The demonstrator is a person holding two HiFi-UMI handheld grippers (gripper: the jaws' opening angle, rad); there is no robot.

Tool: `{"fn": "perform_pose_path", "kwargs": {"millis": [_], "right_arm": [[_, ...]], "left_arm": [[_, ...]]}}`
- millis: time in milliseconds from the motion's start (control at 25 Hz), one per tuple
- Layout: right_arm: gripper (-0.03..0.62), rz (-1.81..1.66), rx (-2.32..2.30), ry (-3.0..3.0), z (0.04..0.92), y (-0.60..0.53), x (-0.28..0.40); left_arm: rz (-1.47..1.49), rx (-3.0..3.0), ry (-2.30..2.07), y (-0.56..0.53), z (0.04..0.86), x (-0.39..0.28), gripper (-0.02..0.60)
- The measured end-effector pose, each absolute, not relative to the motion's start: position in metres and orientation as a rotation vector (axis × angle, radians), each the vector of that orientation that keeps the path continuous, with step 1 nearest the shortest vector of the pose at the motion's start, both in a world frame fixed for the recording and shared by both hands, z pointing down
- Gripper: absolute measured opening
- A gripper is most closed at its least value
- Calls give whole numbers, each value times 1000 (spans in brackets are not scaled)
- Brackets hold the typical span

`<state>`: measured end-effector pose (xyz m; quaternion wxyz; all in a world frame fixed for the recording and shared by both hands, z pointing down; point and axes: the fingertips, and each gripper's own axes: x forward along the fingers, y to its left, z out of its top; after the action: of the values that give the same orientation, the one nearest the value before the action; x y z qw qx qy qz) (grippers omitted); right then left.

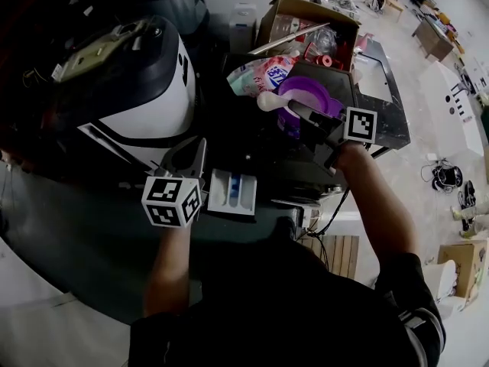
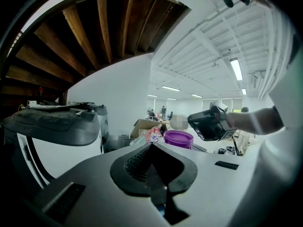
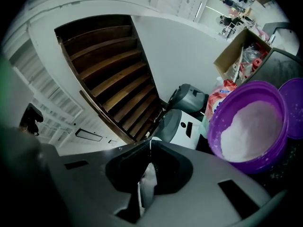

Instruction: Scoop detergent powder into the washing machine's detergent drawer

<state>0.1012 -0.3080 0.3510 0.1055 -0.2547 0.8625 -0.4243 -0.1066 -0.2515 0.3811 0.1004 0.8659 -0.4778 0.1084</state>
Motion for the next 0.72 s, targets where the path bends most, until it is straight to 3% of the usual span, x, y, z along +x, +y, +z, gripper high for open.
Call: {"fn": "perform_pose_path", "kwargs": {"millis": [720], "right_arm": [[18,-1327,-744,2492,395,-200,-11]], "left_arm": [[330,2576,-1299,-185,405,-201,8]]}}
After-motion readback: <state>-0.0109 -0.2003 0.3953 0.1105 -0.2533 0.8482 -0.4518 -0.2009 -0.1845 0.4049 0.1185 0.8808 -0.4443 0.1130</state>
